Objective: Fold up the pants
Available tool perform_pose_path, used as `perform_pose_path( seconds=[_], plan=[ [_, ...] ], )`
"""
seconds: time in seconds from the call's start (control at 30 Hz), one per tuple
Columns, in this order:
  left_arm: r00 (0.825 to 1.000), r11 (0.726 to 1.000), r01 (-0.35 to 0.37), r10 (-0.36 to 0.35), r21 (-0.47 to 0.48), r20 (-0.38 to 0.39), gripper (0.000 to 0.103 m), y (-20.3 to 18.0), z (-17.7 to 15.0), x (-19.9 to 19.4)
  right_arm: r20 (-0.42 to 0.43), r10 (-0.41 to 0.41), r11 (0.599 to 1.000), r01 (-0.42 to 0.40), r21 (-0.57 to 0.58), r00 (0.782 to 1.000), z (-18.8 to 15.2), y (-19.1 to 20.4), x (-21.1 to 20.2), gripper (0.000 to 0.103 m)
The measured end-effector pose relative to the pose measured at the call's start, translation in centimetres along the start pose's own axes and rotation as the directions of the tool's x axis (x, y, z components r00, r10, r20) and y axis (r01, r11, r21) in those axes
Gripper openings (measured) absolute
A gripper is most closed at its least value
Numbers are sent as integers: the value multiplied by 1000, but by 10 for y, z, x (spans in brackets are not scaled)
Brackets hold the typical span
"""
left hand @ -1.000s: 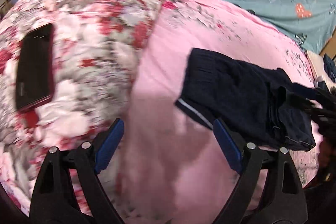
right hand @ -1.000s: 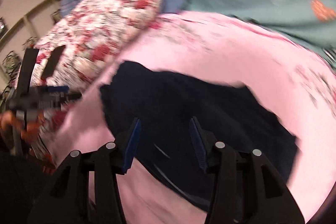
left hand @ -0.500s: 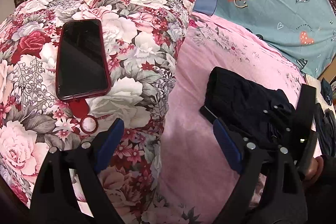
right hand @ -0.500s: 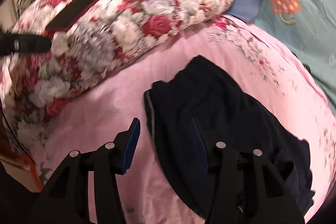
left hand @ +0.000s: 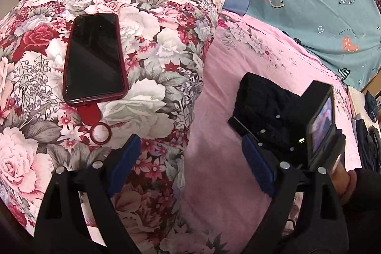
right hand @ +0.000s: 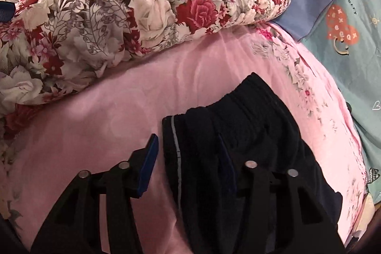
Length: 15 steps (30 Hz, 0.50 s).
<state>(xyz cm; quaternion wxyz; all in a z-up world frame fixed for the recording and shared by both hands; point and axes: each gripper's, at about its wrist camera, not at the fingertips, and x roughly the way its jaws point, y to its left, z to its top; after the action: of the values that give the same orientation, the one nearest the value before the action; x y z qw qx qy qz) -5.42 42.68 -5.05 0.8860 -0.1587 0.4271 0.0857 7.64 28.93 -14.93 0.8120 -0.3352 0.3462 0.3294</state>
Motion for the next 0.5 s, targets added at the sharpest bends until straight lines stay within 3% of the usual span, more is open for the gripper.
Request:
perform_pose_path(
  seconds=[0.03,0.07,0.2,0.33,0.4,0.43,0.47,0.5],
  plan=[
    [1000,1000,0,0,2,1,88,-1,0,1,1,-12,1000,12,9,1000,0,-3,-1,21],
    [1000,1000,-1,1,8,3,88,-3,0,2,-2,-26,999,26,20,1000,0,-7,-1,15],
    [1000,1000,-1,1,23,4,88,-10,5,14,38,-35,999,34,41,999,3,-16,-17,12],
    [994,995,105,-104,6,-20,88,-20,33,32,88,-35,996,27,88,996,-1,-20,-36,13],
    [989,989,148,-148,22,-4,88,-25,51,33,58,-12,997,8,71,998,-4,-16,-32,16],
    [987,987,158,-159,38,16,88,-28,60,31,42,-11,998,9,61,999,-5,-13,-30,27],
    [986,986,161,-162,51,30,88,-30,66,29,36,-21,998,19,53,999,-7,-10,-29,46],
    [985,984,163,-166,68,49,88,-32,75,27,43,-54,998,52,41,998,-10,-6,-29,50]
  ],
)
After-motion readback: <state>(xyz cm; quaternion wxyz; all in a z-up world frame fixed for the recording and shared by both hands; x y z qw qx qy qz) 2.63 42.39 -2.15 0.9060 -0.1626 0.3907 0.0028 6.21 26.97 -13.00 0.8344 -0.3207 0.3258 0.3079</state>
